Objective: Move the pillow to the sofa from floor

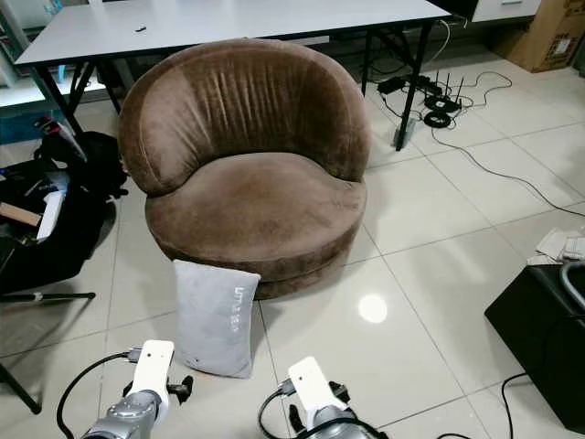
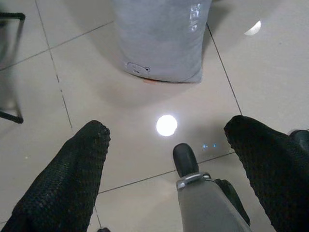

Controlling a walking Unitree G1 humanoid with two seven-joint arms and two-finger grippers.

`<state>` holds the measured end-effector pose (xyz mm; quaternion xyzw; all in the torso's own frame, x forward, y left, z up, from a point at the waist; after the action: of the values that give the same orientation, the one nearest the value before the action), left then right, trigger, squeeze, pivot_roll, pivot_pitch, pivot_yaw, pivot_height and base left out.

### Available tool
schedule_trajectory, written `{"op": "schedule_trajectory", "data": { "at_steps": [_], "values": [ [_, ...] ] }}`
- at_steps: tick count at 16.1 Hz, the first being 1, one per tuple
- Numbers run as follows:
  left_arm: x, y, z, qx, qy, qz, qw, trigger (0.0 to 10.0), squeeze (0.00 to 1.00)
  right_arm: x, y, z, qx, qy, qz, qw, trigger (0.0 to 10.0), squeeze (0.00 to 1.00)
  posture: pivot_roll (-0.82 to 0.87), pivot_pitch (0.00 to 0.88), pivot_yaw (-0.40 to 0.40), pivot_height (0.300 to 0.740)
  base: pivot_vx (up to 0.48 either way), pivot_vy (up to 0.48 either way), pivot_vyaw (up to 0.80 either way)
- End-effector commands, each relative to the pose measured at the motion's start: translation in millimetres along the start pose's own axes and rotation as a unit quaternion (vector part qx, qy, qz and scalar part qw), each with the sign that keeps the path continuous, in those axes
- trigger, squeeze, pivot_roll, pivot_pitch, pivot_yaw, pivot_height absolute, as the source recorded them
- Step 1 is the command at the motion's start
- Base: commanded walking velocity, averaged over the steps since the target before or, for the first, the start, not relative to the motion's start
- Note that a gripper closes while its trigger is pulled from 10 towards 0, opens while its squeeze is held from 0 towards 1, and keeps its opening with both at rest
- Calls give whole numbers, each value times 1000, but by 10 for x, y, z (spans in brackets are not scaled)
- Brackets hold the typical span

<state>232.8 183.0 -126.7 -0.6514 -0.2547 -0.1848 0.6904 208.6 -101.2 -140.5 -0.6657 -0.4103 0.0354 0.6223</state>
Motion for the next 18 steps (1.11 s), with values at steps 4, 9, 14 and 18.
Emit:
{"op": "schedule_trajectory", "data": {
  "at_steps": [4, 9, 14, 18],
  "values": [
    [18, -3, 66, 7, 3, -8, 1000, 10000, 0, -5, 1, -243, -16, 7, 0, 1000, 10000, 0, -112, 0, 93, 740, 0, 0, 0],
    [16, -5, 69, 8, 1, -10, 1000, 10000, 0, 6, 3, -227, -15, 10, -1, 1000, 10000, 0, -116, 0, 94, 740, 0, 0, 0],
    [4, -8, 65, 7, 6, -10, 1000, 10000, 0, 93, 8, -160, -10, 32, -14, 999, 10000, 0, -117, 0, 94, 740, 0, 0, 0],
    [4, -8, 72, 9, 7, -11, 1000, 10000, 0, 111, 9, -140, -8, 32, -17, 999, 10000, 0, -115, 0, 94, 740, 0, 0, 0]
  ]
}}
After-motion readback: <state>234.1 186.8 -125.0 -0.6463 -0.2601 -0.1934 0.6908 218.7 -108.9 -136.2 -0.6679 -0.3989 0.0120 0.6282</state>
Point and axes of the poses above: a point about 5 cm out from each wrist's last joint towards the gripper, its own y axis pointing out of the wrist towards the gripper, its own x axis along the axis of the wrist's last joint, z = x × y, the point moved 6 cm from there along y, pointing out of the wrist towards the gripper, and after that the axes turned 9 degrees about -y, right-handed, at the moved point
